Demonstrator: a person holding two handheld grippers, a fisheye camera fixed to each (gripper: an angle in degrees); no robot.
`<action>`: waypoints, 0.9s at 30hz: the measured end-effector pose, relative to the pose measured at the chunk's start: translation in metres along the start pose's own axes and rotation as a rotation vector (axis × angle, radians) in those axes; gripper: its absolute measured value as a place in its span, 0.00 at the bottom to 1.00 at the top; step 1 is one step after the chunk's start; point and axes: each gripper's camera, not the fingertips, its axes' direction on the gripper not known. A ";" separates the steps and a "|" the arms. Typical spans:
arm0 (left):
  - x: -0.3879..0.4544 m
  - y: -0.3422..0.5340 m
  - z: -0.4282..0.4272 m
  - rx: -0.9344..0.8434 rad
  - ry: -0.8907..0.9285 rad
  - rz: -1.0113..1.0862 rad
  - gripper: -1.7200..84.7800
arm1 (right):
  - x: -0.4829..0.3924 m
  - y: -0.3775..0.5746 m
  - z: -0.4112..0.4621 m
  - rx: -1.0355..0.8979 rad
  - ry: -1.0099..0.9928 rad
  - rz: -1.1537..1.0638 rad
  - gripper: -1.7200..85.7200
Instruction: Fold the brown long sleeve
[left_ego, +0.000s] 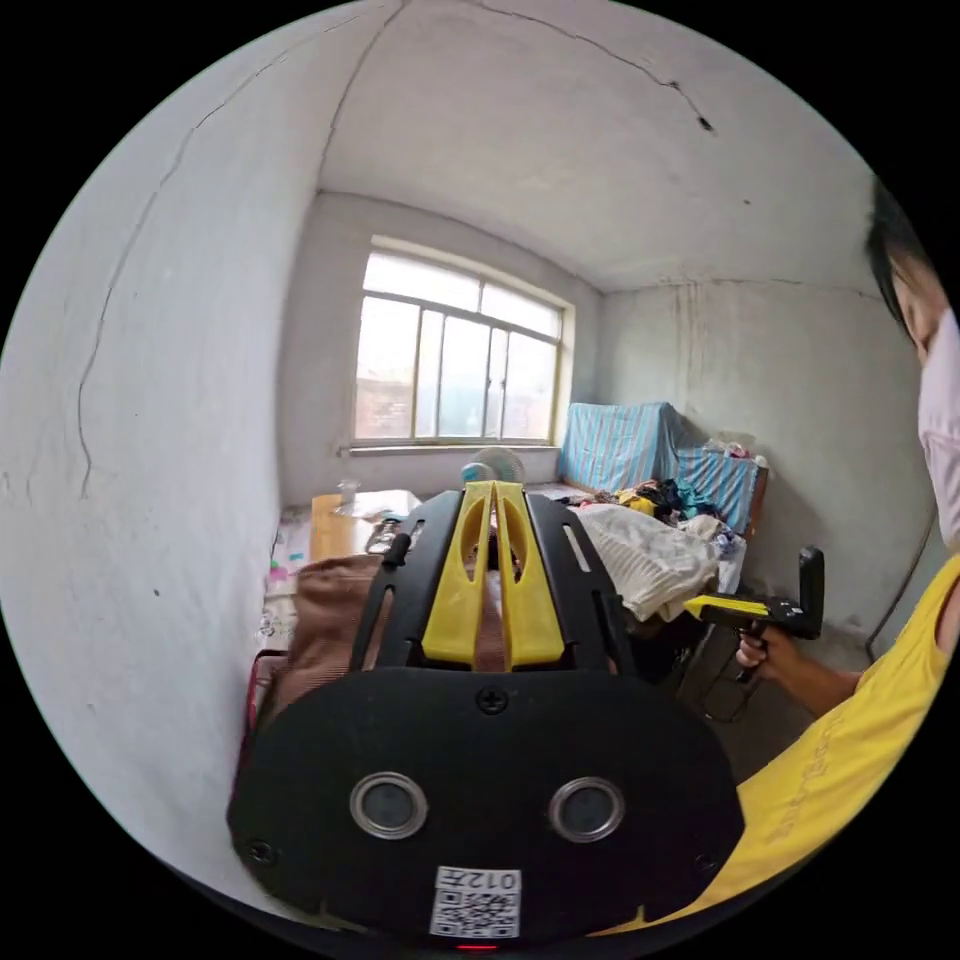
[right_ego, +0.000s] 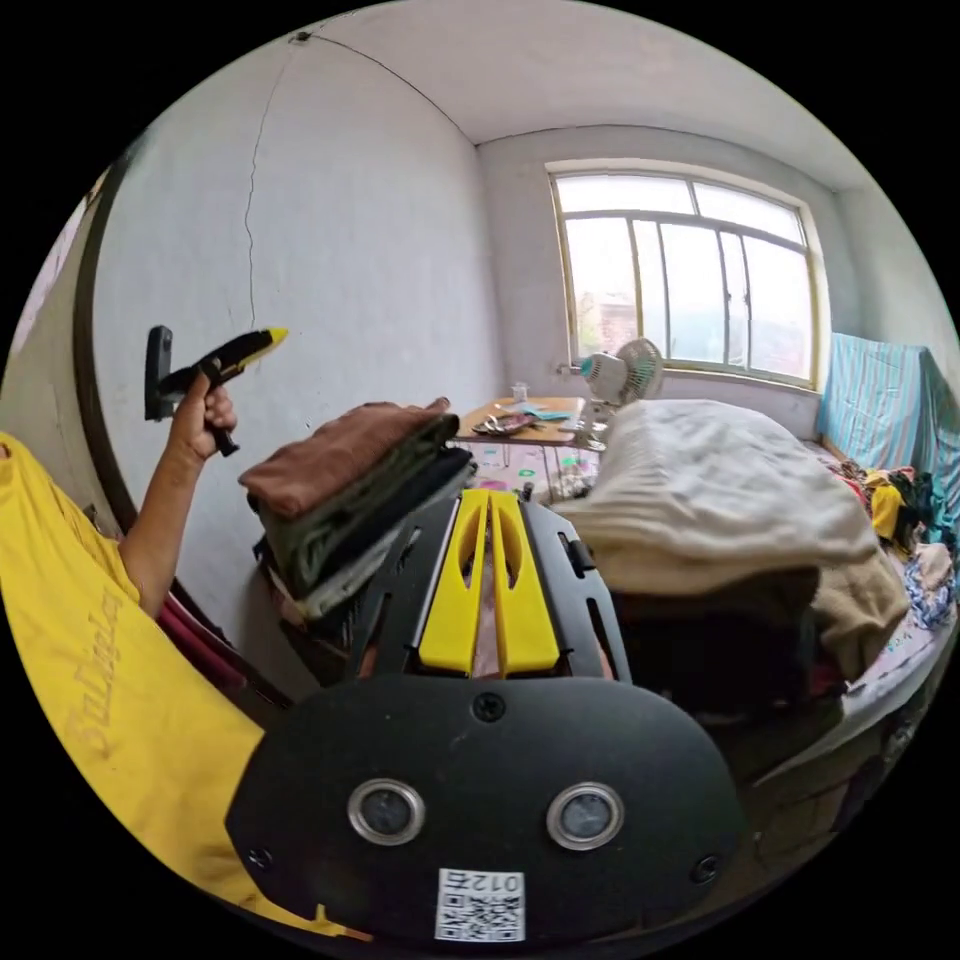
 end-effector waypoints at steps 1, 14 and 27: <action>0.047 0.003 0.016 -0.007 0.065 0.029 0.02 | 0.010 0.010 -0.022 -0.023 0.032 -0.002 0.03; 0.505 0.000 0.198 0.010 0.767 0.265 0.02 | 0.095 0.073 -0.302 -0.168 0.760 0.078 0.03; 0.773 -0.045 0.401 -0.107 1.305 0.228 0.02 | 0.172 0.056 -0.451 -0.209 1.098 0.415 0.02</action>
